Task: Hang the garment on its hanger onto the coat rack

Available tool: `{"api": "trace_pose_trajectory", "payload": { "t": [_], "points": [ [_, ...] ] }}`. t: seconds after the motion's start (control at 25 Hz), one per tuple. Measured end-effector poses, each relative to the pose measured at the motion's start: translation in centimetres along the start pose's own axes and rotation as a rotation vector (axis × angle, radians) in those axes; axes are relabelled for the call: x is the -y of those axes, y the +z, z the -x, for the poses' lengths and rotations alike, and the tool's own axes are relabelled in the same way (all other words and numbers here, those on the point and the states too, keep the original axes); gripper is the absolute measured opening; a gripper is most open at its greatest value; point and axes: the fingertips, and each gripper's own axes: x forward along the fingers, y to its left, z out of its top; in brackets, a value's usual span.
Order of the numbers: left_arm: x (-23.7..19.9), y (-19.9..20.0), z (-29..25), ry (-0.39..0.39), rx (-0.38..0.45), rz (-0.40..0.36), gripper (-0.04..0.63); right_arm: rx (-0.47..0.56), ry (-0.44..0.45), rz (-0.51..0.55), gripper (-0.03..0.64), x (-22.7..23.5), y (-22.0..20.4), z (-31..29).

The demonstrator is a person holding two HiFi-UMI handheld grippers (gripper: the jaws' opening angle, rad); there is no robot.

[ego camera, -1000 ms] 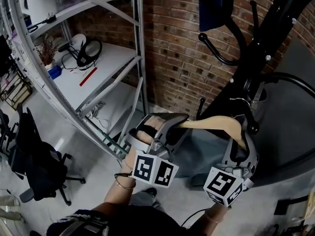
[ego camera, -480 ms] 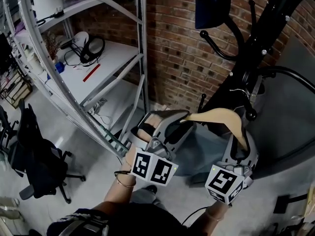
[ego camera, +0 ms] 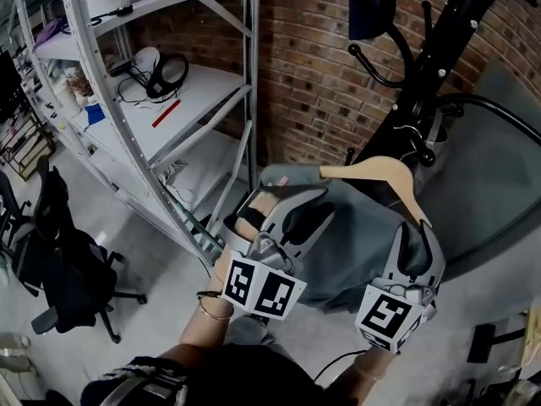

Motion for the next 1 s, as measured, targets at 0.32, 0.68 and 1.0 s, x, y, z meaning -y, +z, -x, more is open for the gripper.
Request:
{"api": "trace_pose_trajectory", "payload": {
  "t": [0.32,0.68,1.0],
  "points": [
    [0.1,3.1,3.8,0.006,0.027,0.052,0.078,0.052,0.034,-0.084,0.076,0.6,1.4,5.1],
    [0.5,5.3,6.1,0.053,0.036,0.073,0.003,0.036,0.012,-0.114,0.035,1.9,1.1,8.6],
    [-0.1,6.7,6.8,0.128,0.066,0.093,0.003,0.025,0.004,-0.104,0.024,2.5,0.7,9.5]
  ]
}}
